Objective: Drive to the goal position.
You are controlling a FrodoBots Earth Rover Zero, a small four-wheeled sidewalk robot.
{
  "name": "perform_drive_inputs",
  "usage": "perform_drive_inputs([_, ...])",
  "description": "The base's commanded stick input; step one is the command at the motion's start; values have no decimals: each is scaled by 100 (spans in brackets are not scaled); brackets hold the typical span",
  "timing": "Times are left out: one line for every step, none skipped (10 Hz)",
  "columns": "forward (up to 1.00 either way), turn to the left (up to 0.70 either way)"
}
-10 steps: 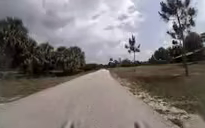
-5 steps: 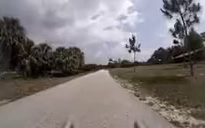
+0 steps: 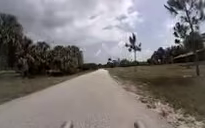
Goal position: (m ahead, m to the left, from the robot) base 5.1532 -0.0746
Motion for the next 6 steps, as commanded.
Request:
perform_drive_inputs([85,0])
perform_drive_inputs([85,0])
perform_drive_inputs([85,0])
perform_drive_inputs([85,0])
perform_drive_inputs([85,0])
perform_drive_inputs([85,0])
